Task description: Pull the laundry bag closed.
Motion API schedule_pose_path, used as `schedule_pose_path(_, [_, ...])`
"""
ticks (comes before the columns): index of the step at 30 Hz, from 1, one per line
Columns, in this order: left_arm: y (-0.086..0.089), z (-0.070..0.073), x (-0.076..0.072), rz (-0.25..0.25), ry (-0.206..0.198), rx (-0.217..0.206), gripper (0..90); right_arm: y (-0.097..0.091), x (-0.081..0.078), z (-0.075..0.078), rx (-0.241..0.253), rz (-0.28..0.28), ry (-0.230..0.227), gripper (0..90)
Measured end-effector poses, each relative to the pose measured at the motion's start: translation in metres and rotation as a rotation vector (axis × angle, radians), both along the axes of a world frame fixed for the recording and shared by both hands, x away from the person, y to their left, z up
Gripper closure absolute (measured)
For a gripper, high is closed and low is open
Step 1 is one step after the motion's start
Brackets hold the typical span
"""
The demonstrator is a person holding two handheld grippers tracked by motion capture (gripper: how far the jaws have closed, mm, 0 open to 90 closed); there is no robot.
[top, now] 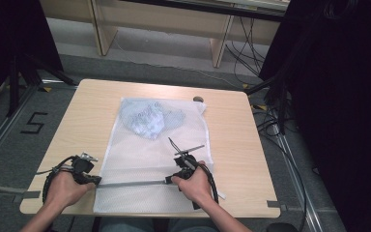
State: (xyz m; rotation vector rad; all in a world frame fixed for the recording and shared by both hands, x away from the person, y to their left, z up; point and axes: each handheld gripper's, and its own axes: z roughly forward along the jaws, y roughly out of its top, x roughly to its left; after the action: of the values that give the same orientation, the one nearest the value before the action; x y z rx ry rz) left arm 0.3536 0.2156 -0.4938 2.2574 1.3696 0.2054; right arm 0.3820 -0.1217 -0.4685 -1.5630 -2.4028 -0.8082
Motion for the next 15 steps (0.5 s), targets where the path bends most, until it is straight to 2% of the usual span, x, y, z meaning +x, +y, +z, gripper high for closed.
schedule_pose_path(1, [-0.0001, 0.0000, 0.0000, 0.001, 0.001, 0.000, 90.0, 0.0005, -0.0015, 0.0023, -0.001, -0.024, 0.040, 86.9])
schedule_pose_path(2, [0.0000, 0.0000, 0.0000, 0.001, 0.000, -0.001, 90.0, -0.0012, -0.0004, 0.0009, -0.001, -0.006, 0.011, 86.9])
schedule_pose_path(3, [0.0000, 0.0000, 0.0000, 0.000, 0.001, 0.000, 90.0, -0.0018, -0.0002, 0.0005, -0.001, -0.004, 0.002, 86.9])
schedule_pose_path(4, [-0.0001, 0.0000, 0.0000, 0.000, 0.000, 0.000, 90.0, -0.0017, -0.0012, 0.0025, -0.006, -0.024, 0.037, 86.9])
schedule_pose_path(5, [-0.0001, 0.0000, 0.0000, 0.001, 0.001, 0.000, 90.0, -0.0037, 0.0004, 0.0006, -0.015, -0.013, 0.009, 86.9])
schedule_pose_path(7, [0.0000, 0.0000, 0.0000, 0.001, 0.000, 0.000, 90.0, -0.0058, 0.0014, -0.0011, -0.001, 0.001, -0.011, 86.9])
schedule_pose_path(9, [0.0000, 0.0001, 0.0001, 0.001, 0.001, 0.000, 90.0, -0.0056, 0.0005, -0.0003, 0.001, -0.012, -0.001, 86.9])
schedule_pose_path(15, [0.0000, 0.0000, 0.0000, 0.001, 0.000, 0.000, 90.0, -0.0067, 0.0007, -0.0005, 0.008, 0.000, -0.013, 86.9])
